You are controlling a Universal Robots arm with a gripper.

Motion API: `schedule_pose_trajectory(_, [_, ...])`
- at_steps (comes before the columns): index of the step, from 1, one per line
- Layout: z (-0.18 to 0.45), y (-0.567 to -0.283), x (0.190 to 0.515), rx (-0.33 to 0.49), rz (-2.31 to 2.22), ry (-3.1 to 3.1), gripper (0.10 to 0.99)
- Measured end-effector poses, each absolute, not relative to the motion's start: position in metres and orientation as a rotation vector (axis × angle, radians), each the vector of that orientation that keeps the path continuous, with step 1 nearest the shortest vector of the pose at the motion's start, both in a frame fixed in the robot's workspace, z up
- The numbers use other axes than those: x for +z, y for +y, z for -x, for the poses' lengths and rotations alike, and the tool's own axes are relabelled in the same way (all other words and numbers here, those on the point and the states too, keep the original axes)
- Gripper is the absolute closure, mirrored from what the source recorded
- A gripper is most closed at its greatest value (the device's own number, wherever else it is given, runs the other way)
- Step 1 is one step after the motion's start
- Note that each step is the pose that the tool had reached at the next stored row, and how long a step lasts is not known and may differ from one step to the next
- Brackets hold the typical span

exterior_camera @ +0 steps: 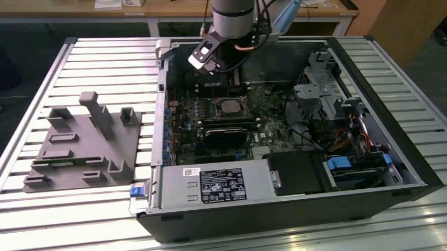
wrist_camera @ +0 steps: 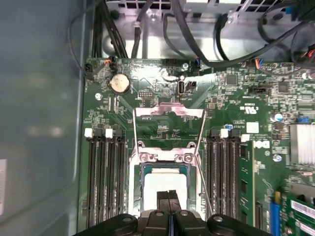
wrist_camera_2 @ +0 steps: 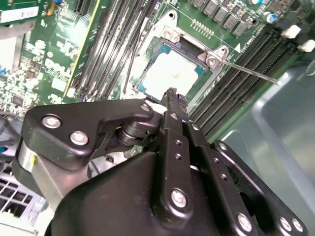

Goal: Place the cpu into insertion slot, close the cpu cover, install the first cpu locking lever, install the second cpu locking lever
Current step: 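Place the cpu into insertion slot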

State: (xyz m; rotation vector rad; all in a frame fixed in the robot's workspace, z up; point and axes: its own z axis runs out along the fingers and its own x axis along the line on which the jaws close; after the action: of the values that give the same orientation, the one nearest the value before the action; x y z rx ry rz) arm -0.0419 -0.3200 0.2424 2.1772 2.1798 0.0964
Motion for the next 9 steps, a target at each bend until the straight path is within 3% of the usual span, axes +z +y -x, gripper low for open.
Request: schedule_pose_trajectory(9, [0.0419, -0.32, 0.2478, 0.095, -2.2, 2.155, 0.98])
